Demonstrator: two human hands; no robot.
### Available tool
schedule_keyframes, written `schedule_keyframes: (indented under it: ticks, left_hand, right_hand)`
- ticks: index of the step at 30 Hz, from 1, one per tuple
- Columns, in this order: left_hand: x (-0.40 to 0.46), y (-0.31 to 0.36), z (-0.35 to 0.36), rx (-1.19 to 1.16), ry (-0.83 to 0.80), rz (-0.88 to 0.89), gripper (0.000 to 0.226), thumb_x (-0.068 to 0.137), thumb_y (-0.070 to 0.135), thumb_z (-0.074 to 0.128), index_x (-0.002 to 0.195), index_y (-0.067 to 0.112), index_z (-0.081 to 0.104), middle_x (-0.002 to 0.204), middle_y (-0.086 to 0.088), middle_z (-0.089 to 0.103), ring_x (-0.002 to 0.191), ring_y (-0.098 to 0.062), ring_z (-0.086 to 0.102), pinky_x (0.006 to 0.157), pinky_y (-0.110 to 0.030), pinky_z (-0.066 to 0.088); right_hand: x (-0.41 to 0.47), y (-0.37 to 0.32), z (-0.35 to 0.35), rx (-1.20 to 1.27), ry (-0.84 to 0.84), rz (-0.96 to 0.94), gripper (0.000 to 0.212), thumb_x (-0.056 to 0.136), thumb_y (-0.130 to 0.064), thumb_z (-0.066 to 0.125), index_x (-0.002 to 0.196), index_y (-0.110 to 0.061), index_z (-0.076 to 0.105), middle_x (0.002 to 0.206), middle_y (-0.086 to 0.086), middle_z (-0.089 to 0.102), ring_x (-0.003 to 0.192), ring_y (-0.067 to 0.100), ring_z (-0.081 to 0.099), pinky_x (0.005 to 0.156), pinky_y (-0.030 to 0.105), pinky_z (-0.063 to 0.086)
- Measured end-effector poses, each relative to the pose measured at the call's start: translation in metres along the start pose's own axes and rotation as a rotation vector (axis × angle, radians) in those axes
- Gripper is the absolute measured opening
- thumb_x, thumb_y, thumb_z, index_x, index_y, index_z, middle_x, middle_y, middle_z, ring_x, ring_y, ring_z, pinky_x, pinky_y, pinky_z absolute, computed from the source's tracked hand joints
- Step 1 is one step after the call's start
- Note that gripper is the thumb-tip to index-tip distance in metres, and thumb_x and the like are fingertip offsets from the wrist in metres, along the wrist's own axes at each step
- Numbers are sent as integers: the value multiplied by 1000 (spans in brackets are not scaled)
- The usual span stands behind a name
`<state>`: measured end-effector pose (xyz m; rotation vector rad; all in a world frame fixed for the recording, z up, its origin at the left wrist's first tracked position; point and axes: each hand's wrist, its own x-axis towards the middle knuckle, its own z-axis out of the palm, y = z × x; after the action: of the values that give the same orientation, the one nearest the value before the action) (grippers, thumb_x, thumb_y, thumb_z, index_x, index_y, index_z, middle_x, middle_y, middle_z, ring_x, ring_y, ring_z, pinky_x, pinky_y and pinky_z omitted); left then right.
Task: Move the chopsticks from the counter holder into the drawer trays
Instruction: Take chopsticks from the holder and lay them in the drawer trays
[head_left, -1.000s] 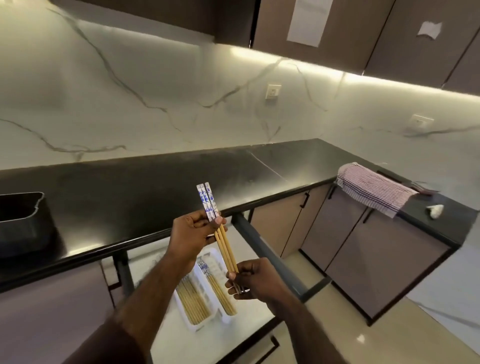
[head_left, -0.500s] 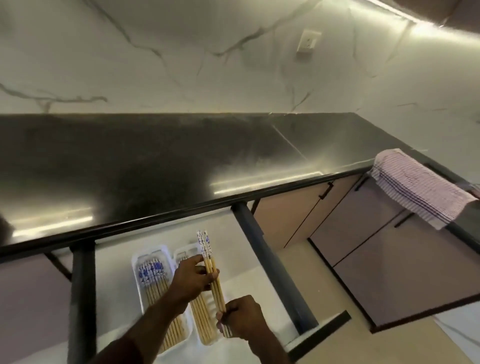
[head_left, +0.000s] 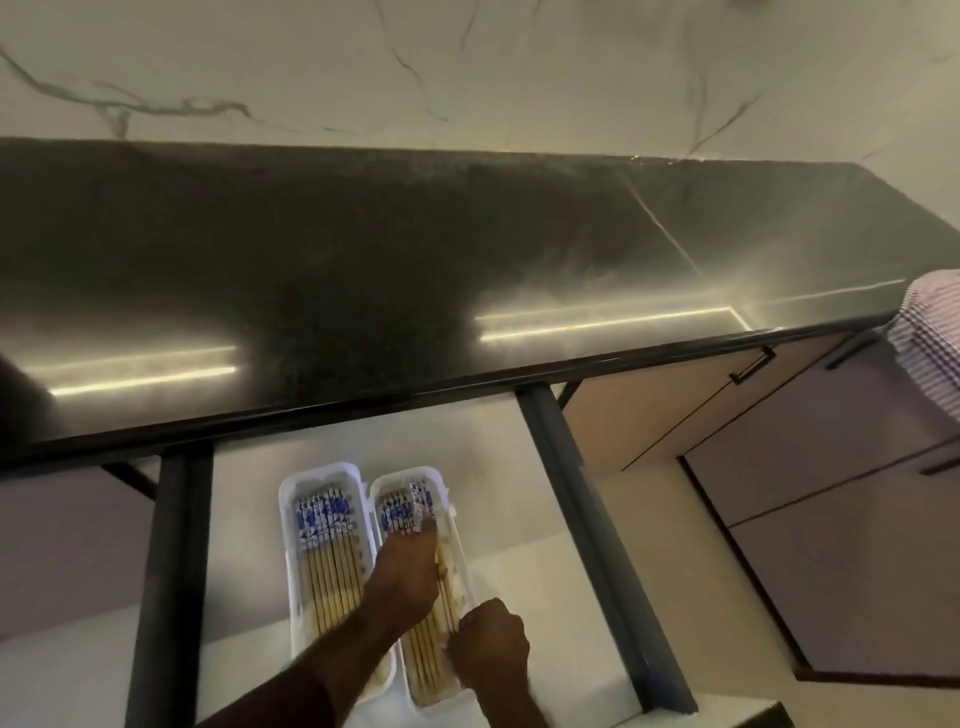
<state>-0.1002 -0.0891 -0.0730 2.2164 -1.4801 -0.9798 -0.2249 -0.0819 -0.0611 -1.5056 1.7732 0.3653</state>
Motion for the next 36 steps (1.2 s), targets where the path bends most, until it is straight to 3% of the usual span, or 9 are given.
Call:
schedule_keyframes:
  ticks: [2,6,8,11,13,15,19,27,36]
  left_hand:
    - [1,-1,5,239,-2,20,41,94,20,50,134,15,42,124,-6,62,114,-22,57,101,-39,43]
    - [-1,-3,16,539,-33,23,54,96,27,45,144,9,28,147,-11,43,138,-30,31,113,-49,15]
    - [0,-6,18,591,-32,41,59,95,25,46,147,7,22,151,-12,37,142,-29,24,115,-51,10]
    - [2,-7,18,638,-40,82,61,95,28,48,146,6,24,152,-14,35,143,-30,22,115,-53,8]
    - [5,-8,18,653,-44,97,60,95,29,49,145,5,27,150,-14,39,141,-31,24,115,-53,8]
    - [6,-8,19,672,-52,107,61,93,29,50,144,4,29,148,-15,41,140,-32,25,115,-53,8]
    - [5,-11,20,710,-43,142,62,93,40,48,142,5,34,146,-15,42,138,-33,27,115,-51,11]
    - [11,-18,19,739,-49,198,68,92,43,52,147,12,27,155,-14,28,145,-33,13,116,-53,4]
    - [4,-14,8,656,19,199,62,92,44,48,145,17,31,157,-10,27,146,-30,14,116,-52,3]
  right_hand:
    - [1,-2,1,-30,26,-12,35,84,-37,69,109,-17,57,118,-1,65,112,19,63,91,24,47]
    - [-6,-7,3,-77,71,-66,9,91,-27,54,87,-21,49,118,4,63,112,23,62,92,26,47]
    - [-10,-9,4,-132,69,-92,28,93,-24,47,70,-25,31,119,5,62,113,24,62,92,26,47]
    - [-12,-12,8,-146,74,-139,11,96,-23,40,87,-27,44,122,6,61,115,26,60,93,28,47]
    - [-12,-11,13,-194,72,-182,14,99,-24,36,91,-26,48,124,6,59,118,25,58,95,30,46]
    - [-12,-12,18,-236,99,-226,24,102,-26,32,114,-21,51,126,4,60,119,24,58,96,31,45]
    - [-9,-18,21,-283,89,-287,35,105,-26,28,134,-13,42,132,4,60,120,23,58,98,31,44]
    - [-5,-16,22,-252,-38,-241,36,104,-30,39,132,-13,52,133,5,60,120,22,58,102,31,44]
    - [-19,-9,-3,-255,83,-408,27,97,-28,50,119,-16,57,120,6,64,108,24,63,94,31,50]
